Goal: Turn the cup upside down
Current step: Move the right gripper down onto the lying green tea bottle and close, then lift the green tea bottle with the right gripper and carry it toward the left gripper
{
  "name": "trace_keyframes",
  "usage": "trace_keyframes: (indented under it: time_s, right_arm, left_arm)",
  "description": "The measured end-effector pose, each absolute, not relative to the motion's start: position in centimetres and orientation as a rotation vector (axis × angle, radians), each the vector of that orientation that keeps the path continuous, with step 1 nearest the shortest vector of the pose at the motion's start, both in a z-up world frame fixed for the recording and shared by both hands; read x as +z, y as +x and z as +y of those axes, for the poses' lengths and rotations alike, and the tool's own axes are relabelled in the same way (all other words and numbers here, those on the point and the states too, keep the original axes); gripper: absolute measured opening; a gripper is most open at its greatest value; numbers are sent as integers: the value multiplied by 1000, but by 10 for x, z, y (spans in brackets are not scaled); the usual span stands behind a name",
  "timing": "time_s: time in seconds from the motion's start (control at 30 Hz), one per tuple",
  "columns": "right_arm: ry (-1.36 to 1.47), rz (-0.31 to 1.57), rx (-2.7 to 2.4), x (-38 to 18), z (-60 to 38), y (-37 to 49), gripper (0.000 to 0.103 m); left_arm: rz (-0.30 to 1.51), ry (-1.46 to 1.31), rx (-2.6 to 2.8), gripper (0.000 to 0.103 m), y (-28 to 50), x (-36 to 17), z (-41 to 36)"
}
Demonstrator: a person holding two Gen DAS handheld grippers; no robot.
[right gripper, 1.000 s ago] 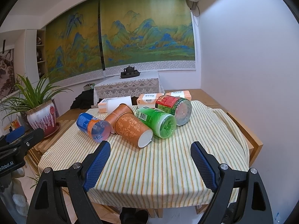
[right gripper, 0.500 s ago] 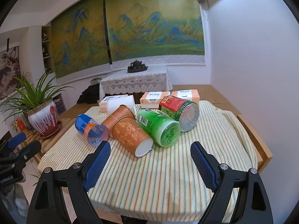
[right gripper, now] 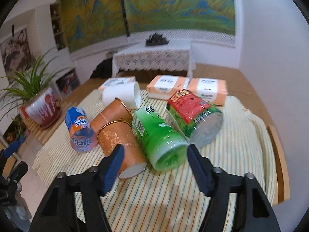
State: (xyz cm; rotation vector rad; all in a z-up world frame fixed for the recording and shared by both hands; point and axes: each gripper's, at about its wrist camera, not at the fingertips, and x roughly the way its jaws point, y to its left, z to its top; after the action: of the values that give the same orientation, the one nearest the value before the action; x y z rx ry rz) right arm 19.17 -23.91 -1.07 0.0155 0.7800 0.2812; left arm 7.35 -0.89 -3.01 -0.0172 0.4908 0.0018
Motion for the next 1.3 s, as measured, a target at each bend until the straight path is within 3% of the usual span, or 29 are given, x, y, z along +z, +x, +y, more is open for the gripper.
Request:
trace_keyframes:
  time_s: [0.27,0.57,0.87,1.3]
  right_arm:
    - [-147,981,374,-22,-211,256,52]
    - [-252,1073,387,-40,-196,288,52]
    - [-269,1123,433,-50,-195,296,57]
    - [-272,1060,392,-34,-195,284,56]
  left_arm:
    - [510,-29,31,102,84,-36,6]
    - [529,-53,43,102,96,-43,20]
    - [540,-59,37,102,102,-47,18]
    - [527,-55,44,102,97,-44,19]
